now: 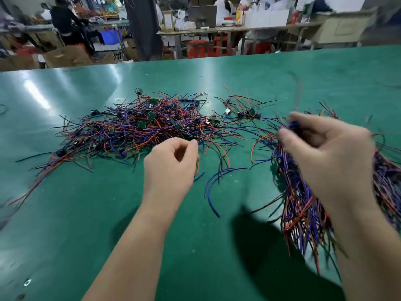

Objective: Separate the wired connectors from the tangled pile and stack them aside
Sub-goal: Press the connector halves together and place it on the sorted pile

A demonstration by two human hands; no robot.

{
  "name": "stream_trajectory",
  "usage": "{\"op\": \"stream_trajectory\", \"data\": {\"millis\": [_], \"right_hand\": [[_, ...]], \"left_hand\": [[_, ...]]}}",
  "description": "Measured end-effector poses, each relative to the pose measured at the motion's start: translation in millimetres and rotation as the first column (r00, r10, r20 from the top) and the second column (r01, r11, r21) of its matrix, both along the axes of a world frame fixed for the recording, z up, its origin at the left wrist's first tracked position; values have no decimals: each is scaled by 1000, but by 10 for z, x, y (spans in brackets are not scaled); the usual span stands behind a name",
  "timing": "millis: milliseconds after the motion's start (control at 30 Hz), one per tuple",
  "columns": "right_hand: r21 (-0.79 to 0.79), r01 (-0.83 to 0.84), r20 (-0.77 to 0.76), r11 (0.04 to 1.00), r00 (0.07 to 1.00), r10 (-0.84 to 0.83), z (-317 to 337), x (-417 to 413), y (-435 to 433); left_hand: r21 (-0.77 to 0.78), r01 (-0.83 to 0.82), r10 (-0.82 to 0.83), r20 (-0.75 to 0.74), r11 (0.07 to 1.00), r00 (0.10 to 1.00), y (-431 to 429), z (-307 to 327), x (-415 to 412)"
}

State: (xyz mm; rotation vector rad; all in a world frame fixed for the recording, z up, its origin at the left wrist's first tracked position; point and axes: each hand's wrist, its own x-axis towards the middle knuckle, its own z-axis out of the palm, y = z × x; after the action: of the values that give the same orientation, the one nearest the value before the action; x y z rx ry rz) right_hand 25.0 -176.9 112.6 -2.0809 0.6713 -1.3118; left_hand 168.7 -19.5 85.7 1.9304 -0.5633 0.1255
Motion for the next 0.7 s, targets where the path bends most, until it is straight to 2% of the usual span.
{"op": "stream_trajectory", "data": {"millis": [67, 133, 233, 300, 367, 433, 467, 500, 533, 567, 600, 633, 700], "right_hand": [[34, 177, -73, 984, 982, -174, 34, -143, -281], [79, 265, -235, 961, 942, -240, 10, -270, -508], [116, 349, -450, 930, 853, -264, -52, -313, -584], [90, 337, -473, 937, 843, -258, -32, -273, -509], [63, 273, -374, 960, 898, -231, 22, -232, -418], [81, 190, -233, 978, 958, -167, 78, -177, -273], [104, 138, -162, 985, 979, -120, 89, -145, -194], [136, 75, -100, 988, 993, -62, 93, -108, -118], [179, 1, -55, 984, 998, 9, 96, -76, -52], [236, -89, -27, 968, 995, 98, 94, -44, 3], [294, -187, -10, 937, 980, 199, 86, -12, 55], [336, -279, -5, 899, 955, 298, 68, 21, 99], [348, -424, -4, 836, 891, 453, 17, 75, 175]], "left_hand": [[132, -61, 47, 107, 989, 993, 47, -52, 82], [327, -42, 9, 102, 944, 995, 47, -137, 115], [642, -35, -24, 82, 766, 996, 0, -247, 96], [680, -51, -31, 108, 731, 994, -14, -257, 72], [627, -69, -3, 113, 776, 994, 2, -244, 83], [512, -62, 14, 97, 857, 995, 18, -224, 108], [391, -49, 18, 82, 919, 996, 15, -190, 107], [203, -24, 15, 47, 979, 999, 3, -143, 99], [-51, 12, -13, -14, 999, 1000, -16, -86, 79], [-316, 51, -86, -98, 947, 992, -26, -19, 56], [-523, 80, -200, -178, 848, 963, -19, 53, 32], [-660, 104, -332, -229, 744, 915, -6, 108, 17], [-773, 147, -526, -266, 617, 808, 30, 178, -8]]}}
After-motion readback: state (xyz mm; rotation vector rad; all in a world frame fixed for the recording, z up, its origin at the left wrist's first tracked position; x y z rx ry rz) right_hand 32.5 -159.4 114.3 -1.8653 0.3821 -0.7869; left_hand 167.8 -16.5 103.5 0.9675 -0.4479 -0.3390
